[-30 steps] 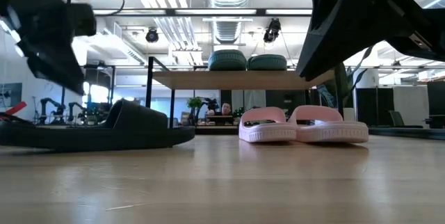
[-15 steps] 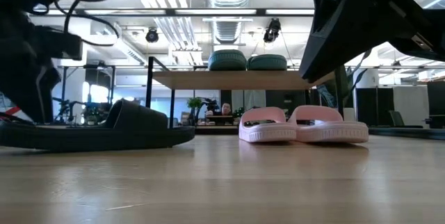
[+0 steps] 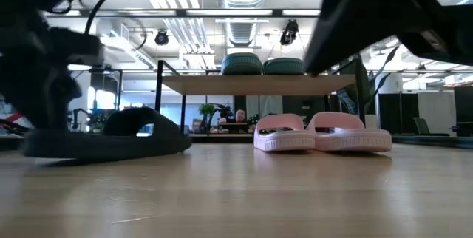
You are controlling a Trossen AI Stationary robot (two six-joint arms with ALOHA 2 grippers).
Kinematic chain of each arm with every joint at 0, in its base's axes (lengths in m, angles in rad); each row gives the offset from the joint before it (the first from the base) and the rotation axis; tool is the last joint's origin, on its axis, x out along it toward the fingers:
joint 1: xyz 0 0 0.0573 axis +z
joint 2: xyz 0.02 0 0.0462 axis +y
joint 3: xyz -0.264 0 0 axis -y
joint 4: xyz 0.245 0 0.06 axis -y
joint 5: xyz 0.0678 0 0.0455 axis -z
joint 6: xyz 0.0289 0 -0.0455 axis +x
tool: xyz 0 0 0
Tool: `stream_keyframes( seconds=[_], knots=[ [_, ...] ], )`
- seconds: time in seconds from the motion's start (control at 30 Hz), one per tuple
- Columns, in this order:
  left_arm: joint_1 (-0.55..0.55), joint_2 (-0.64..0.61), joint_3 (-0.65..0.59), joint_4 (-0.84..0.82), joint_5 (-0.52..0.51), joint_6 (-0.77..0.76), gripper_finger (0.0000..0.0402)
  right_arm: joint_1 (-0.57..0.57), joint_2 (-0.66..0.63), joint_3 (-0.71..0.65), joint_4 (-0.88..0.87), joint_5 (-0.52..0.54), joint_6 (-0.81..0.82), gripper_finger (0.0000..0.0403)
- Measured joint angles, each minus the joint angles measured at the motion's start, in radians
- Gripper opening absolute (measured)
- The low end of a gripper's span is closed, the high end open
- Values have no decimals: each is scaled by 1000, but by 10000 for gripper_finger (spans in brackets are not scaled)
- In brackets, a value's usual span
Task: Pick and place slides into the shelf
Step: Prepare the black pair of slides
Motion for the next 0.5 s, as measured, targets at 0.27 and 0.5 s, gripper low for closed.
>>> stream_keyframes(
  seconds=[0.27, 0.5],
  knots=[
    [2, 21, 9, 29, -151, 19, 238, -52, 0, 0, 100, 0, -122, 13],
    [32, 25, -6, 23, -256, 19, 238, -99, 0, 0, 230, -2, -272, 13]
  ],
)
